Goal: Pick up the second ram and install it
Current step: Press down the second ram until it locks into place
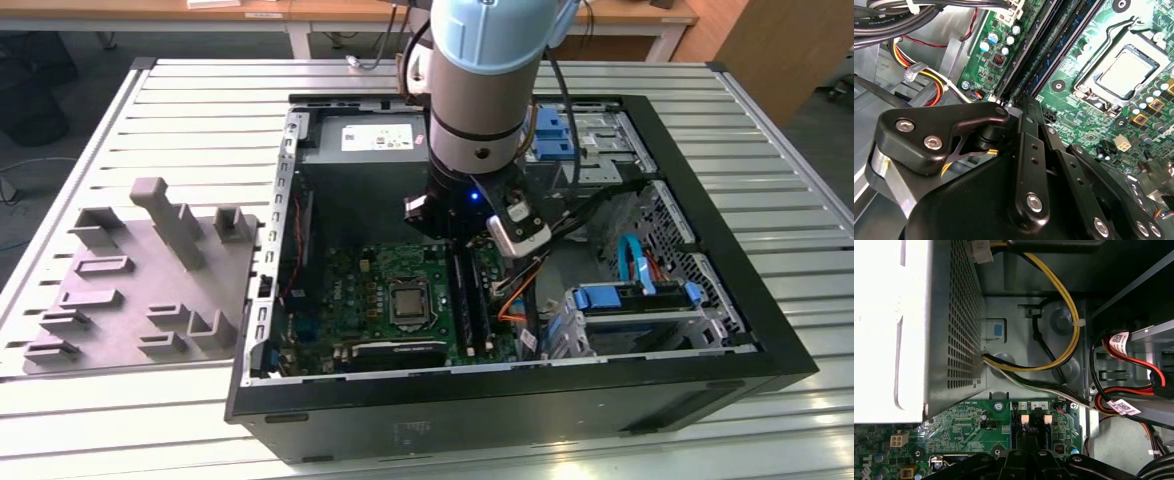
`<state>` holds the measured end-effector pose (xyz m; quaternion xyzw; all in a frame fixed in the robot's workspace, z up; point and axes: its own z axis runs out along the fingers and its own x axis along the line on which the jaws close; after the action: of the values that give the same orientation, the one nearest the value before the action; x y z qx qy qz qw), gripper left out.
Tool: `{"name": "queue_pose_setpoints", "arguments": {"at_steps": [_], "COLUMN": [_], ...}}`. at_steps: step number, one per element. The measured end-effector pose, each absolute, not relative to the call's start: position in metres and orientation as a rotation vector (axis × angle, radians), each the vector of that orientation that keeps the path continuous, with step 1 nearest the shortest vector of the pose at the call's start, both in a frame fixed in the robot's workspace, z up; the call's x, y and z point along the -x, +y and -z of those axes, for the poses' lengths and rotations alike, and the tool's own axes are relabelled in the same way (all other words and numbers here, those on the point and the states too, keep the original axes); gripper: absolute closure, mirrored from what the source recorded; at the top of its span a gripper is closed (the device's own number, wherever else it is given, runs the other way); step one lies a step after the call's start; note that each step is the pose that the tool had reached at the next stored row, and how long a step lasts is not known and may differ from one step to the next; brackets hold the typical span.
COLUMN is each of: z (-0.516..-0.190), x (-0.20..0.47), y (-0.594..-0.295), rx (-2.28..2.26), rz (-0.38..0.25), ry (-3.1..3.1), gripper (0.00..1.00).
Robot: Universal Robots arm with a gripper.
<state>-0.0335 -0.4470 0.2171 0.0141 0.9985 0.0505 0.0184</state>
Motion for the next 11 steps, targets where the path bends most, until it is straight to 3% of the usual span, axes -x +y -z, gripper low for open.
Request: {"name": "queue_pose_setpoints", "arguments": {"at_steps": [11], "z": [-0.236], "x": [0.034], "y": [-0.447], "rx": [-0.044], "rz": [-0.157], "ry": [3.1], "gripper": [0.89]}}
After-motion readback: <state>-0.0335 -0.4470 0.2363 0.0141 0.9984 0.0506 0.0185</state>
